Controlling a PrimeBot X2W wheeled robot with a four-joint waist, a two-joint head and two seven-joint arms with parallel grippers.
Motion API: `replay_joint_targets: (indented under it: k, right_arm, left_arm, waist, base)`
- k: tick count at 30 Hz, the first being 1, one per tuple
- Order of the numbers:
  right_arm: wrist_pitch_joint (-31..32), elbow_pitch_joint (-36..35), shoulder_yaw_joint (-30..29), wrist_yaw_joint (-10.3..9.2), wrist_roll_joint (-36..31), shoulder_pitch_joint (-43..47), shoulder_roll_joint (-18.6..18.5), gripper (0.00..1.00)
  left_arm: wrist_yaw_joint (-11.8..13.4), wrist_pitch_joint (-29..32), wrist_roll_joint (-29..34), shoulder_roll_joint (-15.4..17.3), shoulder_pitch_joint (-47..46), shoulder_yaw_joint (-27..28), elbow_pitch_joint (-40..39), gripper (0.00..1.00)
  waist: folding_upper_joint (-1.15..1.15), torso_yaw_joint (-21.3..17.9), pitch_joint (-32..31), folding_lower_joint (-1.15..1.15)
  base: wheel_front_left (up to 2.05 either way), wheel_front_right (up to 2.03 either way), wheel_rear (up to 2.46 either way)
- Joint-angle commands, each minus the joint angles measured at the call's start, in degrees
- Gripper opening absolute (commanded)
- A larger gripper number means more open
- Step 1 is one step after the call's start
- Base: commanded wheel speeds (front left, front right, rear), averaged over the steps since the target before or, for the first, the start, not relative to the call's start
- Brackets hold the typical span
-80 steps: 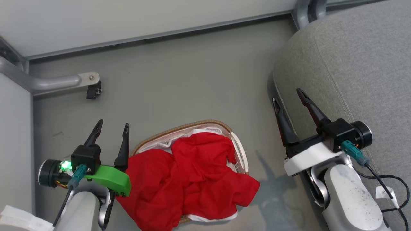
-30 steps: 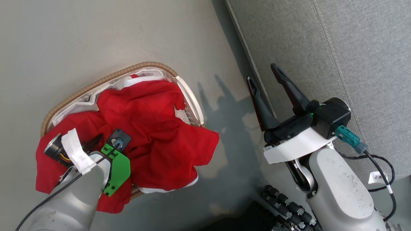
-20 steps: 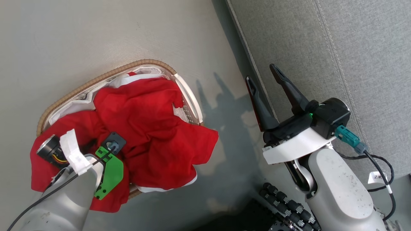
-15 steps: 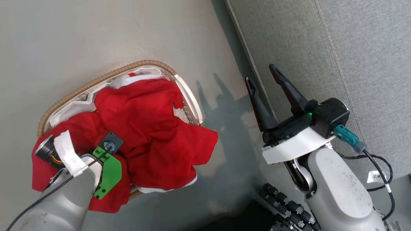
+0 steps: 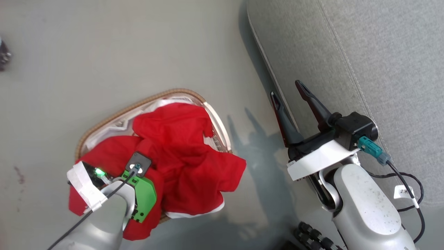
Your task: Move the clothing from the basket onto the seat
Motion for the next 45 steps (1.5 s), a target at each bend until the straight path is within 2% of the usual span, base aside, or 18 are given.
replay_joint_targets:
  k: [1, 5, 15, 26, 40, 45]
  right_arm:
    - [-0.28, 0.56, -0.27, -0.06, -0.55, 0.79, -0.25, 1.00]
    - [-0.27, 1.84, -0.69, -0.06, -1.54, 2.01, -0.26, 1.00]
    - [-0.28, 5.04, -2.08, -0.06, -3.08, 7.18, -0.25, 1.00]
    - [-0.27, 6.82, -3.39, -0.06, -1.86, 14.23, -0.26, 1.00]
    - [-0.27, 7.80, -2.58, -0.06, -1.79, 18.34, -0.24, 1.00]
    - [-0.27, 7.84, 1.94, -0.06, -1.91, 17.99, -0.24, 1.00]
  left_arm:
    - [0.20, -0.55, -0.96, -0.42, 1.25, 0.33, -0.26, 0.00]
    - [-0.17, -1.23, -2.70, -1.43, 3.22, 1.64, -3.29, 0.00]
    - [0.69, -1.26, -4.95, -1.32, 11.78, 7.05, -22.34, 0.00]
    - [-0.05, -1.26, -4.87, -3.74, 18.52, 13.04, -36.11, 0.00]
    - [-1.28, -1.26, -7.19, -4.77, 16.56, 14.71, -47.19, 0.00]
    - [-1.15, -1.27, -8.17, -4.79, 16.03, 13.47, -48.82, 0.00]
  waist:
    - [0.00, 4.07, -5.78, 0.00]
    - [0.00, 6.17, -9.96, 0.00]
    - [0.00, 10.39, -20.04, 0.00]
    - [0.00, 12.34, -29.92, 0.00]
    - [0.00, 13.32, -33.87, 0.00]
    - [0.00, 13.72, -33.90, 0.00]
  base:
    - [0.00, 0.00, 0.00]
    - [0.00, 0.00, 0.00]
    - [0.00, 0.00, 0.00]
    - [0.00, 0.00, 0.00]
    - [0.00, 0.00, 0.00]
    - [0.00, 0.00, 0.00]
